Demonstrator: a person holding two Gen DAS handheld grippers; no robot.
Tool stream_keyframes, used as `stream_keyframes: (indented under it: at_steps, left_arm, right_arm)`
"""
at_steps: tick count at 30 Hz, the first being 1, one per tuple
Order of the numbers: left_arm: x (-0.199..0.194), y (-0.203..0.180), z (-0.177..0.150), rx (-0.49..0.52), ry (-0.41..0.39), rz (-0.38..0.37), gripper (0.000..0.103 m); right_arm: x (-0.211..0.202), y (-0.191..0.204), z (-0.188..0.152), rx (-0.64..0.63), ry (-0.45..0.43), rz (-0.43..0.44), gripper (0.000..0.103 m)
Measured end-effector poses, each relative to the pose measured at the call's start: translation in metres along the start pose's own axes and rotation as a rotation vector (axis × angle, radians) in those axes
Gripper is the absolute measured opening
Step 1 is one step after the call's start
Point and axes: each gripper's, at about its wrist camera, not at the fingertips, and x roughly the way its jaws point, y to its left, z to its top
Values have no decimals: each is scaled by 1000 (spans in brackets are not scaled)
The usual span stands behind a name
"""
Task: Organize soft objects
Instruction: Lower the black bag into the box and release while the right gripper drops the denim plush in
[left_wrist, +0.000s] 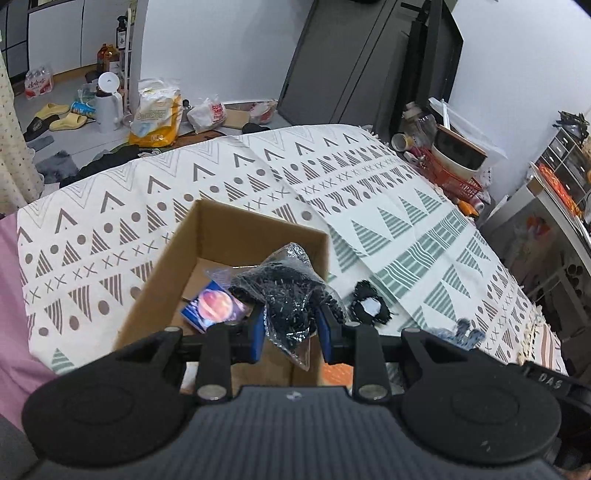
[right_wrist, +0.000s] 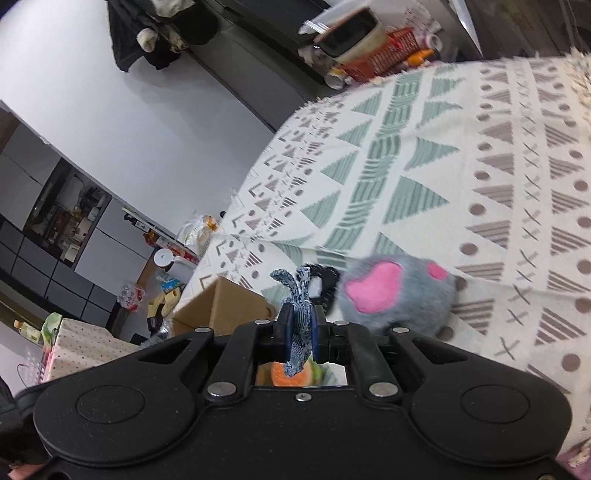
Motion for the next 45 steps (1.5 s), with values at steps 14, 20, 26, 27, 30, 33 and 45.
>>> stream_keyframes:
  at_steps: [14,20,26,27,30,33,45]
  left_arm:
    - [20,36,7,-36,62,-30,28]
    - [24,49,1,-70,104,-47,29]
    - [29,53,-6,-77,166,-82,32]
    - [30,55,-6,-88,183,-99,36]
    - [28,62,-4,-118,205,-104,43]
    - [20,68,2,-130,176,-91,48]
    - [-4,86,15,-119,110,-66,66]
  right_arm:
    - [22,53,-10,-80,24,2,10]
    - [31,71,-20,-94,47,1,10]
    - [40,92,-30,-114,68,1,10]
    - [41,95,-32,-117,72,-1,10]
    - [44,105,-37,-129,84,-11,10]
    - [47,114,-40,-143,92,-14,10]
    - [58,142,-48,-161,74,-47,18]
